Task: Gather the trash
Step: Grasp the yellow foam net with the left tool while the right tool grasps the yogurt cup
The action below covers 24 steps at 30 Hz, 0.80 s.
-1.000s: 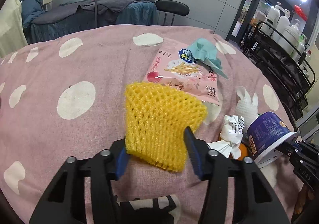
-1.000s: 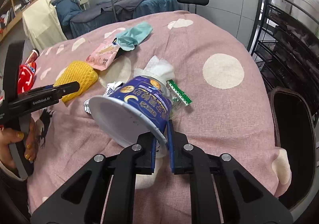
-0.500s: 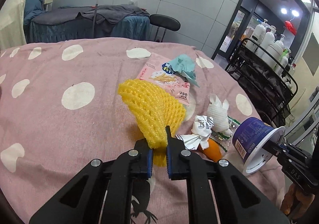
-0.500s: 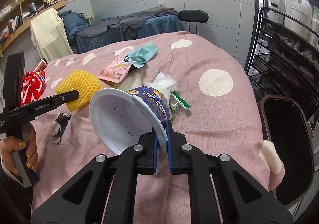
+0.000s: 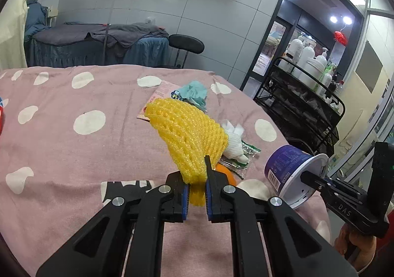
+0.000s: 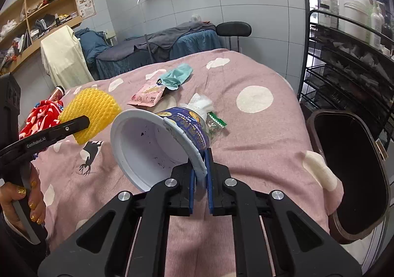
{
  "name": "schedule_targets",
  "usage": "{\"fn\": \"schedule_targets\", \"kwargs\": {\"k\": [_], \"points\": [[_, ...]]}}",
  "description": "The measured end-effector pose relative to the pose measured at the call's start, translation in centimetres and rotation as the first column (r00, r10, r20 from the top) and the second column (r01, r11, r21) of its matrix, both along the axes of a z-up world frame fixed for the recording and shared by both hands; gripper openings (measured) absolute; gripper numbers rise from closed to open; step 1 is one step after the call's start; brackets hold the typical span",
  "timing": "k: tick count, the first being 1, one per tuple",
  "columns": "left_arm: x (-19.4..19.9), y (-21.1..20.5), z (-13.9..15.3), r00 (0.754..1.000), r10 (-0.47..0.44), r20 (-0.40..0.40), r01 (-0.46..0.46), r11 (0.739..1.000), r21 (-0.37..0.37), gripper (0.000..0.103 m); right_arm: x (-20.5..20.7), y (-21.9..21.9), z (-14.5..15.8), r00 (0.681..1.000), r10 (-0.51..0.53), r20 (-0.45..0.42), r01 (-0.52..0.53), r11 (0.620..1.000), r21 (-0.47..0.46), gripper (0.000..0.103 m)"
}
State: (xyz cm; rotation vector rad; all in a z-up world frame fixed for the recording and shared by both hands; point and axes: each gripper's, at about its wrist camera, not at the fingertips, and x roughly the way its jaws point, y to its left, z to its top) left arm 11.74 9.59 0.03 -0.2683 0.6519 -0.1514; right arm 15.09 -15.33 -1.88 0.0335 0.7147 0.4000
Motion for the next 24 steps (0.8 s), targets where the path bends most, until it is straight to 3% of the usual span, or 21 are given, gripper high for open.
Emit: {"fn": "schedule_targets", "kwargs": {"k": [12,24], "points": [[-1.0,-5.9,1.8,0.987,-0.144,0.068,0.145,0.989,-0.009,0.011,-3.0,-5.0,1.1,0.994,-0.099,0.051,0.097,0.994,0.045,0.009],[-0.4,-13.1,2.8,0.941,-0.321,0.108,0.322,0.947,0.002,0.011,-3.8,-12.6,1.2,0.954,-0.291,0.071,0.288,0.956,0.057,0.009]]}}
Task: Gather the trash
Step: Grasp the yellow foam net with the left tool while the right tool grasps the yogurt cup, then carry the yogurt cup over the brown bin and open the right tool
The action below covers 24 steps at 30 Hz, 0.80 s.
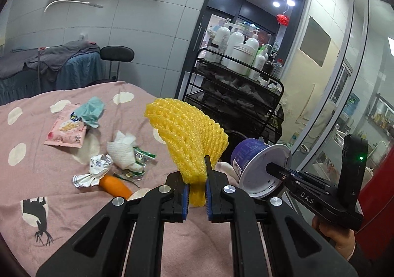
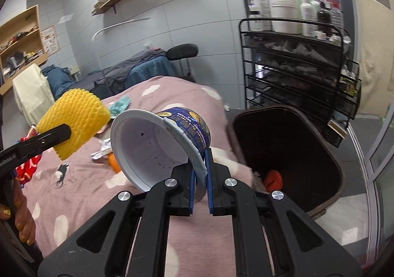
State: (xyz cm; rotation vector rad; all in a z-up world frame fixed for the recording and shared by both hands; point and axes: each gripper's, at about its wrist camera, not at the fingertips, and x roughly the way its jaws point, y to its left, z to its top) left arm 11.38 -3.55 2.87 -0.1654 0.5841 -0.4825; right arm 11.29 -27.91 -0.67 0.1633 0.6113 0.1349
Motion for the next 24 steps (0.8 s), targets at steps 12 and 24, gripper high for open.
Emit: {"fn": "schedule_targets", "kwargs": {"k": [12,24], "points": [[1.5,-6.0,-0.4,0.993,-0.117,-0.011,0.117,0.993,0.028,0.011,3.5,-7.8,-3.8,0.979,-0.168,-0.119,0.174,0.984,0.041,0.009],[2.8,-8.5,-1.4,0.986,-0.155,-0.055,0.157,0.987,0.039,0.011,10.2,-11.9,-10.1,0.909,-0.233,-0.345,0.247,0.969,-0.003,0.009]]}}
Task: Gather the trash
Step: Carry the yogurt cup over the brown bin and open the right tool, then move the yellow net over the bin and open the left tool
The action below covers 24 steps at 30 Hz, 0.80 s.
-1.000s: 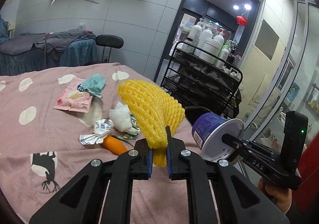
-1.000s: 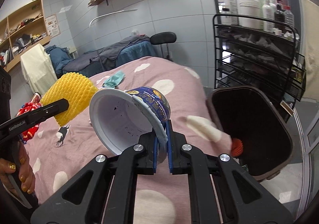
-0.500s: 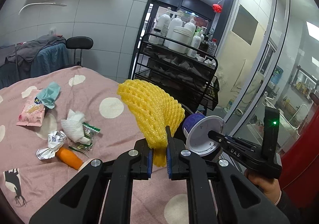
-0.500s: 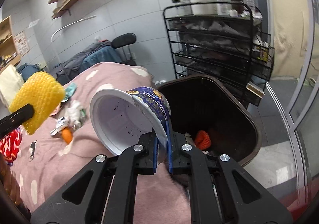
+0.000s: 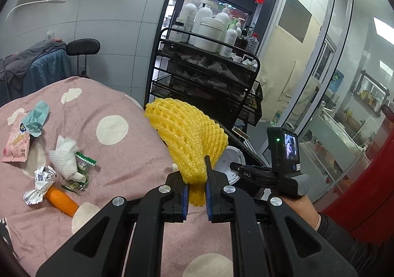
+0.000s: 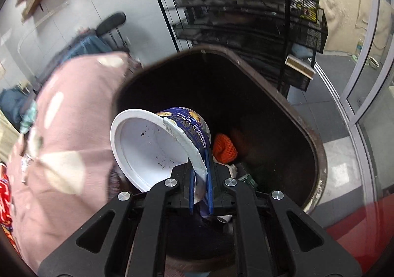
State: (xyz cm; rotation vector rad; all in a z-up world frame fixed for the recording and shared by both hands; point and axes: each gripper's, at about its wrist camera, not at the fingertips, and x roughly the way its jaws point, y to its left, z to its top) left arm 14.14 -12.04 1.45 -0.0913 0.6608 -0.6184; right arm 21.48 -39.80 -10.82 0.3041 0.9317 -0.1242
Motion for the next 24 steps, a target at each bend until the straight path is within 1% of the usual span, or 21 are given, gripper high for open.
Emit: {"fn": "schedule_targets", "kwargs": {"k": [3,5,6,7,8,9,10,15,19,24], "points": [[0.2,-0.3,-0.1,1.0,-0.007,-0.011,0.007,1.0,0.001,0.011,0.4,0.2,-1.1,0.999,0.009,-0.032,-0.009,1.0,-0.006,0.01],[0.2,-0.5,-0.2,1.0,-0.011,-0.014,0.011,1.0,0.005,0.011,0.5,0.4,-1.4,0.999,0.012,-0.05,-0.013,1.0,-0.018,0.014],[0.3,-0.6,-0.3,1.0,-0.013,-0.016,0.013,1.0,0.006,0.011,0.5,0.4,-1.6,0.999,0.014,-0.052,-0.015,1.0,-0.016,0.02],[0.3,-0.8,-0.3,1.0,-0.016,-0.019,0.016,1.0,0.006,0.011,0.4,0.5,-1.7,0.998,0.016,-0.054,-0.017,1.0,-0.016,0.03],[0.4,-0.9,-0.3,1.0,-0.019,-0.022,0.019,1.0,0.007,0.011,0.4,0.5,-1.8,0.998,0.014,-0.054,-0.015,1.0,-0.018,0.036],[0.5,-1.0,-0.4,0.999,-0.022,-0.025,0.023,1.0,0.008,0.011,0.1,0.6,-1.6,0.999,0.006,-0.046,-0.008,1.0,-0.027,0.044],[0.5,-1.1,-0.4,0.999,-0.025,-0.026,0.025,1.0,0.009,0.011,-0.1,0.6,-1.5,0.999,0.005,-0.035,-0.006,0.999,-0.033,0.048],[0.9,-2.0,-0.3,0.998,-0.049,-0.037,0.05,0.999,0.007,0.011,-1.3,1.0,-0.2,1.0,0.008,0.011,-0.007,0.999,-0.044,0.051],[1.4,-3.1,-0.1,0.996,-0.073,-0.045,0.073,0.997,0.007,0.011,-2.9,1.3,1.4,0.998,-0.001,0.064,0.004,0.999,-0.041,0.061],[2.4,-4.9,-0.3,0.993,-0.108,-0.057,0.109,0.994,0.019,0.011,-5.7,2.0,3.0,0.991,-0.013,0.131,0.018,0.999,-0.039,0.07]]}}
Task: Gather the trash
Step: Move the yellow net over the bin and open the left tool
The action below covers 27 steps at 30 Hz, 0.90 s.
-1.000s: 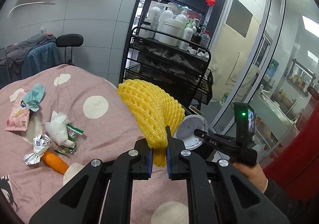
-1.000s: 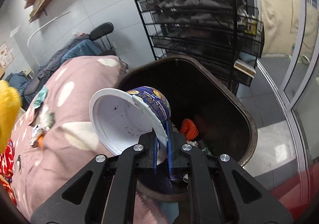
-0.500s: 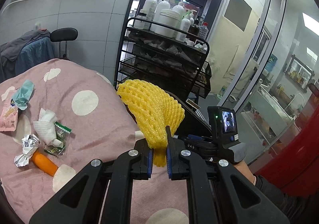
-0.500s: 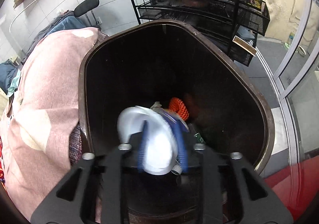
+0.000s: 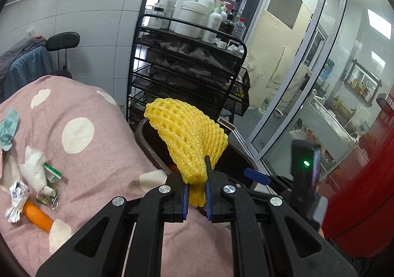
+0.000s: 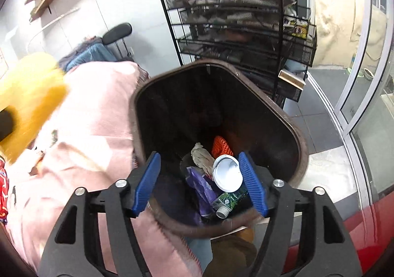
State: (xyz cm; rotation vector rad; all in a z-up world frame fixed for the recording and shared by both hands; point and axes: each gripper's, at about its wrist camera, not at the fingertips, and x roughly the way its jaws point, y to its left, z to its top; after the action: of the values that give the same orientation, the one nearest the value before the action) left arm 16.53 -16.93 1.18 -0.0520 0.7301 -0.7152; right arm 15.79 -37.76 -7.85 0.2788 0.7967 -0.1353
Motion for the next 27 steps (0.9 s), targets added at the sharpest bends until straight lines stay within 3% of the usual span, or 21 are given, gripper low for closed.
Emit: {"fn": "schedule_targets", "kwargs": {"k": [8,16,23,26,27], "points": [[2.0,-3.0,-1.2,0.996,-0.06,-0.061,0.062,0.998,0.025,0.011,-3.5,0.7,1.5,0.999,-0.007,0.038,0.007,1.0,-0.015,0.078],[4.3,-6.6,-4.1,0.982,-0.113,-0.149,0.129,0.986,0.106,0.011,-5.5,0.9,1.5,0.999,-0.017,0.032,0.017,1.0,-0.017,0.08],[5.6,-9.6,-5.4,0.976,-0.13,-0.173,0.162,0.968,0.19,0.011,-6.5,0.6,1.3,0.999,-0.027,0.019,0.027,0.999,-0.022,0.081],[5.5,-10.0,-5.8,0.971,-0.142,-0.192,0.18,0.962,0.204,0.022,-6.7,0.6,1.2,0.999,-0.029,0.019,0.03,0.999,-0.021,0.081],[5.6,-10.1,-5.8,0.971,-0.143,-0.193,0.183,0.961,0.205,0.038,-6.7,0.6,1.2,0.999,-0.029,0.018,0.03,0.999,-0.019,0.081]]}}
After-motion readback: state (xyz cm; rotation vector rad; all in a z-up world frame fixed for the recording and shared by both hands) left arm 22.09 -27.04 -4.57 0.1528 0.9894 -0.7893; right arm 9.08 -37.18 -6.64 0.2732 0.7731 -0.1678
